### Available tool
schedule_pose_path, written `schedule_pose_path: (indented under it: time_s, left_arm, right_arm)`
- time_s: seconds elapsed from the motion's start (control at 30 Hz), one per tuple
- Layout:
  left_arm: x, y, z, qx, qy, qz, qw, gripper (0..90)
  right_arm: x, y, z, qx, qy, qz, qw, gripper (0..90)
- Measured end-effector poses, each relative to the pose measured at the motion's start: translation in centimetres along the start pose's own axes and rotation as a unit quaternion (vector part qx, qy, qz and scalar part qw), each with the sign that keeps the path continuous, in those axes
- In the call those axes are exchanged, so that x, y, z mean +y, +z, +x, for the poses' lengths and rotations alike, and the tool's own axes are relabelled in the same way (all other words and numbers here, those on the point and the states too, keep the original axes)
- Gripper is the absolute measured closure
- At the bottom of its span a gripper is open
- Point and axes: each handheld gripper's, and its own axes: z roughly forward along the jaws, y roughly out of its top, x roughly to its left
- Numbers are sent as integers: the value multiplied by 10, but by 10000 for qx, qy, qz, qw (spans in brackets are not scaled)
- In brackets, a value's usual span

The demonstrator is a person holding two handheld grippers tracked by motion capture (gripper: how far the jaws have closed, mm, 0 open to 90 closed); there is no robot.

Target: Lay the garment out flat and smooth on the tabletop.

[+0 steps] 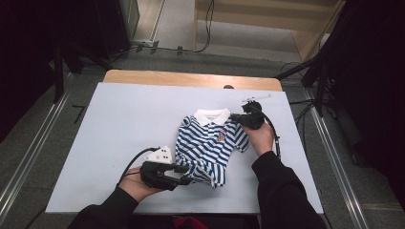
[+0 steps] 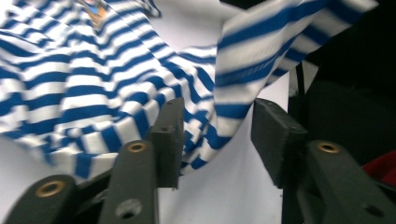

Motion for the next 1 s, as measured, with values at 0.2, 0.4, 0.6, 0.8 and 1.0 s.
schedule_pose_path:
  time_s: [0.2,0.4,0.6,0.8,1.0]
  left_arm:
    - [0,-26,12,309,-199,-366,9987,484]
    - [-6,-33,34,744,-656,-236,9948,466]
    - [-10,-37,49,966,-994,-207,9901,453]
    - [-10,-36,62,1229,-1162,-192,9854,427]
    - [-10,-30,77,1491,-1244,-123,9809,402]
  right_arm:
    - [0,-3,1,74,1,-49,10000,797]
    - [2,-9,6,174,-75,-126,9997,705]
    - [0,-19,12,241,-254,-133,9993,586]
    - [-7,-31,15,300,-291,-129,9990,509]
    - [-16,-38,18,347,-297,-122,9989,454]
